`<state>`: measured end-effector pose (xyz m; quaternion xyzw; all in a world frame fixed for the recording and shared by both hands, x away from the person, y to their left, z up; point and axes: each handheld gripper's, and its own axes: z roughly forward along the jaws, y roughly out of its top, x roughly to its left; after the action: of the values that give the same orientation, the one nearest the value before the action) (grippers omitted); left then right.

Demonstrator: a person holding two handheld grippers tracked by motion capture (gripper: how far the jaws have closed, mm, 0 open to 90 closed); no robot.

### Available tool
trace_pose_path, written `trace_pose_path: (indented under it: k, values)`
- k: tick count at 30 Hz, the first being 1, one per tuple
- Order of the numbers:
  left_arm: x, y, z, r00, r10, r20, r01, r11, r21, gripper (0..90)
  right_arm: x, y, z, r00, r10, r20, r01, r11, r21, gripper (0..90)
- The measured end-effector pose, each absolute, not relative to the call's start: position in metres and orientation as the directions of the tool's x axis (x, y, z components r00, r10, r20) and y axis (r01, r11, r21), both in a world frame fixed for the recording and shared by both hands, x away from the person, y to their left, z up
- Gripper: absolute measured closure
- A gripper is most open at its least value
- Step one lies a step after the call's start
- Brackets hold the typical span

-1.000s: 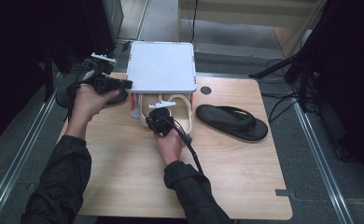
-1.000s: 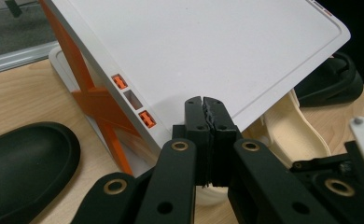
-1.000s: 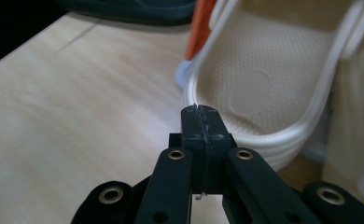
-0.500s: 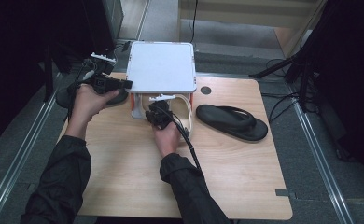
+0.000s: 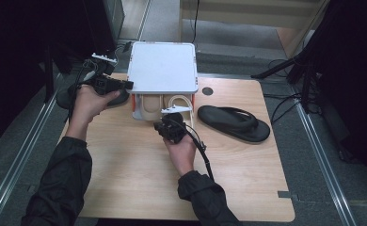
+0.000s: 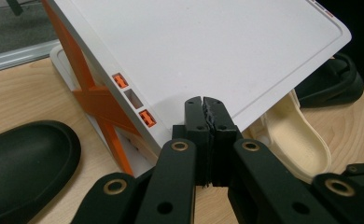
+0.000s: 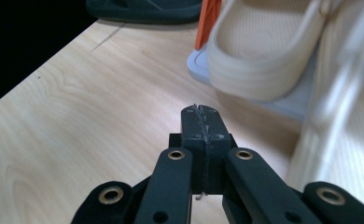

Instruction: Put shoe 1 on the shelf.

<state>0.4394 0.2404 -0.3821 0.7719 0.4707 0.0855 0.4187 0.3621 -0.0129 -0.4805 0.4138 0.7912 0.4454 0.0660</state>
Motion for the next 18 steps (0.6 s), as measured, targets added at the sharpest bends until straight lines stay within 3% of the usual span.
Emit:
trace_pose_path:
  k: [18]
  values:
    - [0.439,0.241,-0.383,0.541,0.797,-0.268,0.654,-0.199,0.73,89.8,0.327,-0.082,-0.491,-0.618,0.742,0.26,0.625,0.263,0.735,90.0]
